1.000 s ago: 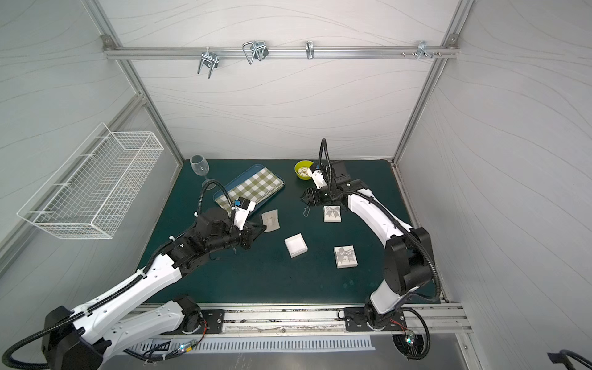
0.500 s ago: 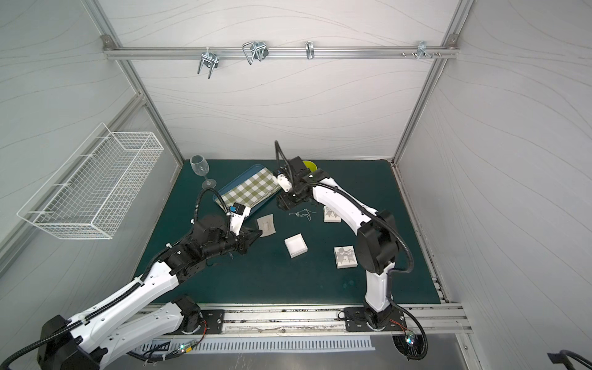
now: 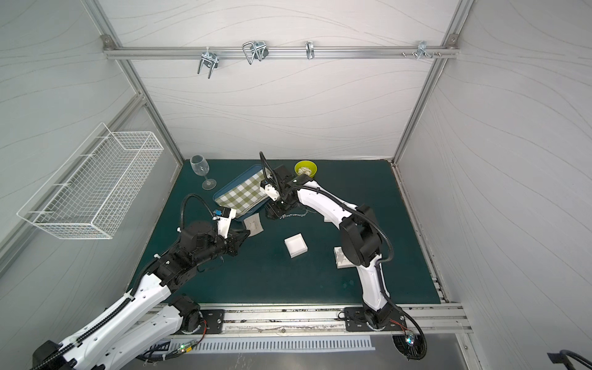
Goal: Take the necklace out of the lift-off lid jewelry box
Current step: Place the necklace at the center of the board, then place the inner lining in the jewelry box.
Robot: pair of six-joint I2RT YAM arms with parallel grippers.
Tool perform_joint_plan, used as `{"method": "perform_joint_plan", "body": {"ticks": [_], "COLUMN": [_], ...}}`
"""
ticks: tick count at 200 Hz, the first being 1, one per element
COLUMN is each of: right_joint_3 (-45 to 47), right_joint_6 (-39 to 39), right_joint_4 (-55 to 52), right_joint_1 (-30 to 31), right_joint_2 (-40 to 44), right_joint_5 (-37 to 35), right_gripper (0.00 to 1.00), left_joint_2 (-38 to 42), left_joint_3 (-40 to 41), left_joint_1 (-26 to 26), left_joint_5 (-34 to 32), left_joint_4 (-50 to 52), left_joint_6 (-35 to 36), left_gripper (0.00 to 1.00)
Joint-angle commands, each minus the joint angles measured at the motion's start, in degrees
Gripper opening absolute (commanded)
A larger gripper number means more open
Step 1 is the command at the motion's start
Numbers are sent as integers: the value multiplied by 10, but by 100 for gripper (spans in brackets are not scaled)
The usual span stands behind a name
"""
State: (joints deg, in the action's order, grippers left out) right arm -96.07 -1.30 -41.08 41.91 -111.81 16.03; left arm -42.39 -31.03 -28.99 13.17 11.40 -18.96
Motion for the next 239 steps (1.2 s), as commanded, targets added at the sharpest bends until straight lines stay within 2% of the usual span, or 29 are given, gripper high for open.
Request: {"method": "perform_joint_plan", "body": {"ticks": [1,43,75,108,168,182,197,223,239], "right_joint_3": [89,275,347,381,365,355,349,353,359], "right_joint_6": [46,101,138,217,278,283,291,304,303], "right_joint_4": [101,244,293,361,426,434,442,454,445], "right_joint_1": [-39,-95,-106,-110,-79,-68,-61,-60,-63], "right_joint_2": [124,308,396,419,389,375,362,353,356], "right_joint_5": [65,266,350,438,488,496,502,494,477], "right_gripper": [62,66,74,75,76,71,61,29,18], "left_joint_2": [4,-11,-35,-58,-74,-75,-76,-76,-76], "left_joint_3": [-15,-43,-54,-66,-67,-65,-63,-62,-59], "left_joint_1": [10,21,25,25,25,25,25,26,25], "left_joint_5": [48,179,289,348,383,384,384,382,375], "left_joint_4": [-20,-86,-199,-279,-325,-326,-322,-302,-283], "left_joint_6": [5,-20,-85,-127,-157,-158,-157,-148,-137], "left_gripper": [0,0,0,0,0,0,0,0,0]}}
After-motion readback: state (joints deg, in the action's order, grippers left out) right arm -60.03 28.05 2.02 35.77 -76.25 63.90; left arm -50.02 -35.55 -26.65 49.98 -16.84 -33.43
